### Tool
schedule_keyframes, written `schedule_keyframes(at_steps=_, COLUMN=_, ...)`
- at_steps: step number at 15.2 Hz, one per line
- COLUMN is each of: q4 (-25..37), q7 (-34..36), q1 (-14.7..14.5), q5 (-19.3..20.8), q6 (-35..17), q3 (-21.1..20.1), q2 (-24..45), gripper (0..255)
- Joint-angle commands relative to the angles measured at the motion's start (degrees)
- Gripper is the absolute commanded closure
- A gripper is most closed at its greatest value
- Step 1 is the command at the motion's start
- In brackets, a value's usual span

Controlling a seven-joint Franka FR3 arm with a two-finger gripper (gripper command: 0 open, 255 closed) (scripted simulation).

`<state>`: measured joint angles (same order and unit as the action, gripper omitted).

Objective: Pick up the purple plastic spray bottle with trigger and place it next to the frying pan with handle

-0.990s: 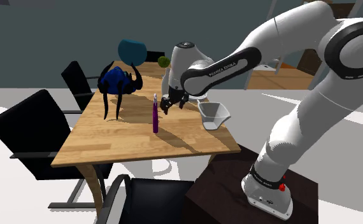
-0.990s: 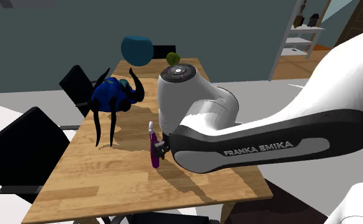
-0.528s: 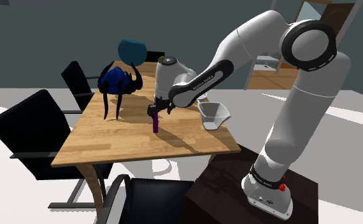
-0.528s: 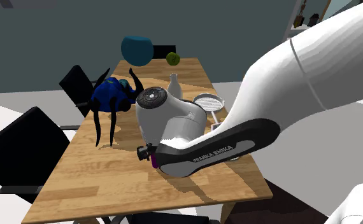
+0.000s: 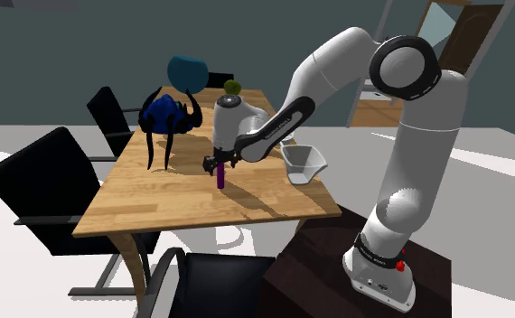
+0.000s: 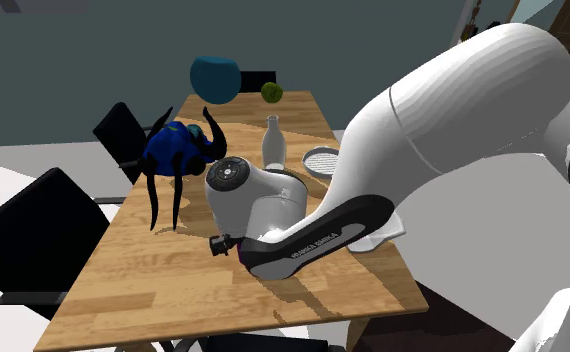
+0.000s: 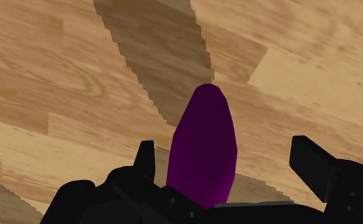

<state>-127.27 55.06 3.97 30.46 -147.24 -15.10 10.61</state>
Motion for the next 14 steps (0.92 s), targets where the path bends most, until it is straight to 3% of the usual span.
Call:
schedule_keyframes(at_steps=1, q4=0.5, q7=1.0, q1=-0.1, q5=1.6, q6=-1.2, q3=0.6, q2=1.8, gripper=0)
schedule_keyframes(at_steps=9, q4=0.4, q7=1.0, q1=-0.1, q5=1.6, q6=-1.2, q3=0.6, q2=1.8, gripper=0)
schedule_keyframes(at_steps=10, q4=0.4, q7=1.0, q1=-0.1, q5=1.6, q6=-1.2, q3=0.6, q2=1.8, gripper=255)
schedule_keyframes(at_steps=14, q4=0.4, q7=1.0, q1=-0.1, q5=1.6, q6=-1.2, q3=0.6, q2=1.8, gripper=255)
